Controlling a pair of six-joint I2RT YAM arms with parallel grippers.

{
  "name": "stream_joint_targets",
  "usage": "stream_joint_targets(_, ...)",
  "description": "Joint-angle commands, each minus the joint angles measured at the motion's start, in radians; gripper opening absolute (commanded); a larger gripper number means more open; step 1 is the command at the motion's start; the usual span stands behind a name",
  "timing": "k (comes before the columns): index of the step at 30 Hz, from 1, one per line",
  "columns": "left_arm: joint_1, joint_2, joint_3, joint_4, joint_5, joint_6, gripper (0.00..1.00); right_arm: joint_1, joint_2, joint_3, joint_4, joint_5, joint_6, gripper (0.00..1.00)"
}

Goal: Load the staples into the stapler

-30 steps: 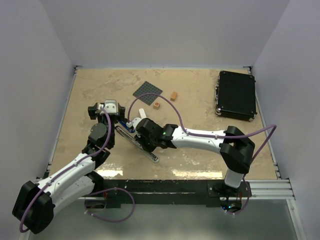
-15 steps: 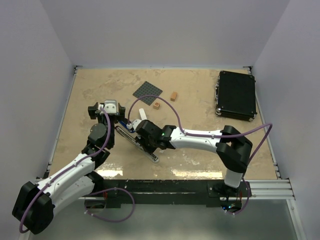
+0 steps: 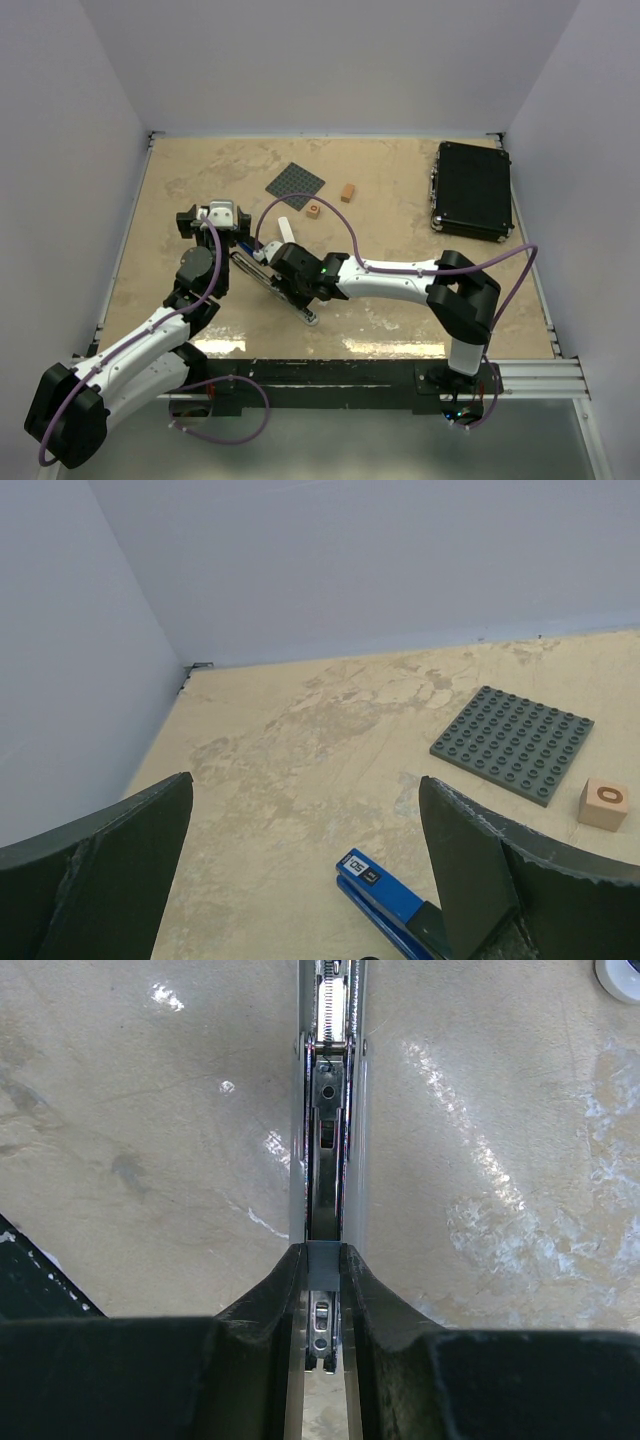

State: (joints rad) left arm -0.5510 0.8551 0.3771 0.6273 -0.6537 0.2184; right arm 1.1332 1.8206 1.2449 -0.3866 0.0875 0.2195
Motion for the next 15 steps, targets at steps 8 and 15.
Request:
stream_joint_targets(8, 0.005, -0.007, 0.013, 0.038, 0.02, -0.03, 1.0, 0.007, 0.003, -0.002, 0.026, 0.015, 0.003, 0.1)
stream_joint_targets(15, 0.005, -0.005, 0.016, 0.038, 0.022, -0.03, 1.0, 0.007, 0.011, -0.005, 0.032, 0.012, 0.0, 0.1)
